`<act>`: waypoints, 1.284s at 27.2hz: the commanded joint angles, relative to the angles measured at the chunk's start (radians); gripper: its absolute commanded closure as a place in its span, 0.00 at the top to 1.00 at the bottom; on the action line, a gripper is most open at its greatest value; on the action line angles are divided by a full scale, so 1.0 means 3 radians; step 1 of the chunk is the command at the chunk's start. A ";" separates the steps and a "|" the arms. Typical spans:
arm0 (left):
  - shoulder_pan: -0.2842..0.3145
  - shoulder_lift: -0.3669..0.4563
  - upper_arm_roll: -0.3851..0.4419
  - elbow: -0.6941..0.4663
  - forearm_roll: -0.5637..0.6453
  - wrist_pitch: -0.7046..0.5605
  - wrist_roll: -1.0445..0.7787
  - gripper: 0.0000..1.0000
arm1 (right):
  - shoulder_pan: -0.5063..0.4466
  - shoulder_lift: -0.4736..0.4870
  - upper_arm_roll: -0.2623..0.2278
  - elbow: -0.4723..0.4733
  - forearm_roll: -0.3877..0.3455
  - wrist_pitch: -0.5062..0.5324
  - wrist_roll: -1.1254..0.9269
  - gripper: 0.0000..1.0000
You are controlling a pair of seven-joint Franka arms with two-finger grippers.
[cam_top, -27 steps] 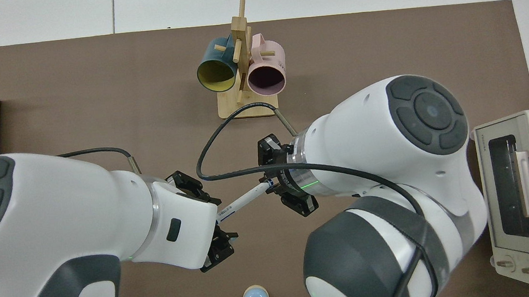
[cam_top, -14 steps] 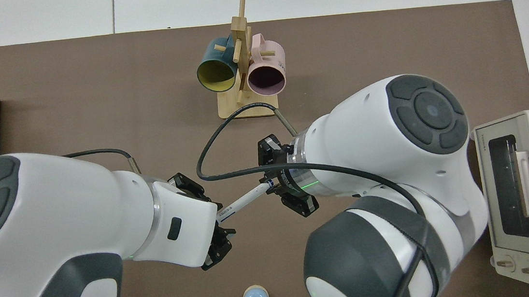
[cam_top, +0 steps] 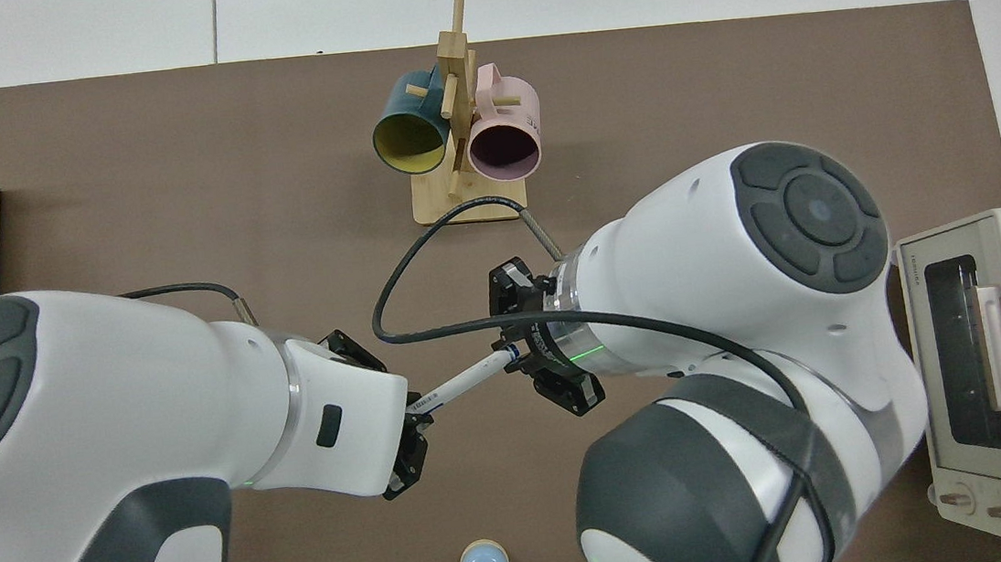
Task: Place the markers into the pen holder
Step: 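Open the right gripper and withdraw while the left gripper pulls the marker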
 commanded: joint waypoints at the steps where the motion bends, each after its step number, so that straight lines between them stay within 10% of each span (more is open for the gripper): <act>1: -0.0032 -0.0121 0.0006 -0.0124 0.0041 0.0016 0.0003 0.00 | -0.0015 -0.0004 -0.0002 0.0039 0.0022 -0.0007 -0.0008 1.00; 15: -0.0007 -0.0116 0.0006 -0.0118 0.0245 -0.0020 -0.0058 0.00 | -0.0239 -0.0137 -0.0084 0.0024 -0.0106 -0.0272 -0.1602 1.00; 35: 0.0407 -0.0080 0.0088 -0.0108 0.1344 -0.0081 0.0064 0.00 | -0.1001 -0.0285 -0.0094 0.0039 -0.1440 -0.0814 -0.4518 1.00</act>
